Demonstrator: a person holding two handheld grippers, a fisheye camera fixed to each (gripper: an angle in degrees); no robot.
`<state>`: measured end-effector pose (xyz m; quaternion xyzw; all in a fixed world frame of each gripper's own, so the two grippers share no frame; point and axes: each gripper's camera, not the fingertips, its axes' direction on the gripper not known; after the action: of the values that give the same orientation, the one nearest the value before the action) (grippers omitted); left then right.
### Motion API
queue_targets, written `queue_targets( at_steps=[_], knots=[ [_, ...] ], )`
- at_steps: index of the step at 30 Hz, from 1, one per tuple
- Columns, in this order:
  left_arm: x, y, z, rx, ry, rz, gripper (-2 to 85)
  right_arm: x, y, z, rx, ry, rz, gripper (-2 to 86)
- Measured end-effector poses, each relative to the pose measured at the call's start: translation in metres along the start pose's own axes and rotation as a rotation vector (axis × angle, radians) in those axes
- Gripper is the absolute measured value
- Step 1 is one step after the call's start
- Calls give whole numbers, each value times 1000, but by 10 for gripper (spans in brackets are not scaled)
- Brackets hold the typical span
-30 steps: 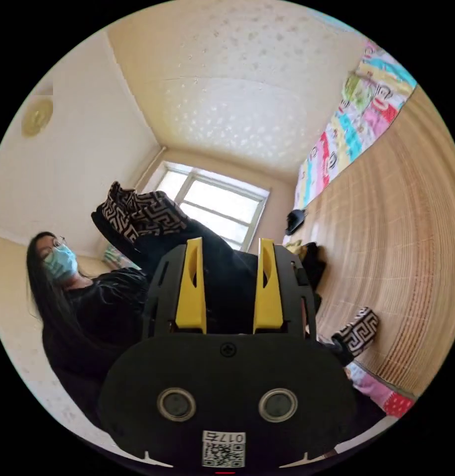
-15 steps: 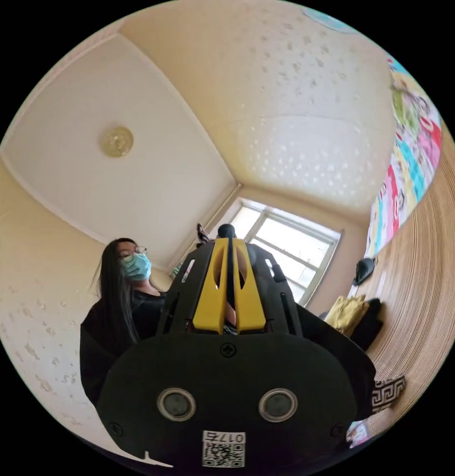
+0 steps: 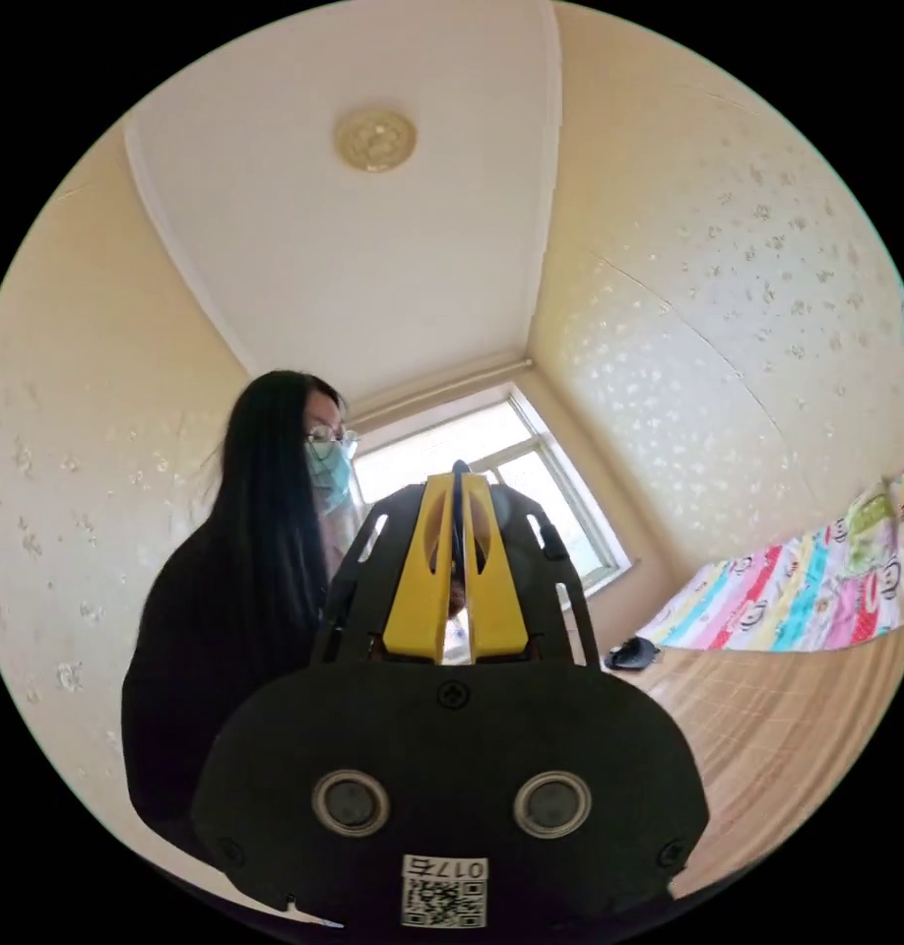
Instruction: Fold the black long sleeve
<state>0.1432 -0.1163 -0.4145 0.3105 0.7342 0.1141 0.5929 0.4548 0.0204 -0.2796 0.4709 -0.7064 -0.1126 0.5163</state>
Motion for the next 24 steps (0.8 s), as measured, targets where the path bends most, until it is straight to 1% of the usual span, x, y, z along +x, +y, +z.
queue_targets(
  at_steps=[2, 3, 4, 5, 6, 8, 9, 11, 12, 13, 14, 15, 16, 17, 19, 20, 21, 23, 24],
  knots=[
    [-27, -27, -22, 48, -102, -52, -6, 19, -49, 17, -121, 251, 82, 10],
    [-38, -32, -27, 50, -141, -59, -6, 30, -59, 21, -162, 334, 128, 10],
    [-65, -40, -35, 33, -226, -79, -6, 56, -74, 29, -251, 497, 223, 10],
    [-104, -44, -40, -5, -312, -143, -6, 87, -84, 39, -348, 612, 263, 11],
    [-127, -44, -42, -32, -353, -186, -6, 104, -86, 45, -398, 652, 266, 11],
    [-232, -31, -45, -115, -461, -392, -5, 193, -75, 69, -569, 788, 350, 12],
    [-260, -24, -45, -129, -480, -441, -5, 219, -69, 75, -610, 816, 385, 12],
    [-365, 10, -50, -149, -570, -622, -2, 323, -32, 98, -769, 955, 456, 12],
    [-389, 18, -52, -152, -590, -650, 0, 347, -21, 102, -793, 996, 463, 12],
    [-431, 35, -56, -158, -635, -696, 4, 390, 4, 109, -816, 1054, 475, 13],
    [-467, 54, -61, -170, -665, -752, 14, 426, 29, 114, -839, 1071, 496, 13],
    [-483, 65, -65, -178, -672, -788, 19, 442, 42, 115, -859, 1076, 516, 13],
    [-505, 86, -74, -185, -712, -876, 48, 466, 66, 115, -897, 1122, 583, 13],
    [-515, 108, -86, -177, -780, -963, 69, 480, 87, 112, -910, 1186, 648, 14],
    [-510, 134, -99, -146, -861, -1006, 82, 485, 115, 110, -921, 1214, 682, 14],
    [-500, 147, -101, -153, -897, -993, 84, 480, 134, 110, -936, 1200, 679, 14],
    [-494, 153, -101, -168, -916, -985, 85, 476, 145, 110, -950, 1189, 678, 14],
    [-460, 186, -88, -255, -986, -973, 88, 452, 189, 105, -1012, 1156, 677, 12],
    [-452, 195, -82, -284, -988, -970, 88, 444, 201, 103, -1026, 1148, 682, 11]
  ],
)
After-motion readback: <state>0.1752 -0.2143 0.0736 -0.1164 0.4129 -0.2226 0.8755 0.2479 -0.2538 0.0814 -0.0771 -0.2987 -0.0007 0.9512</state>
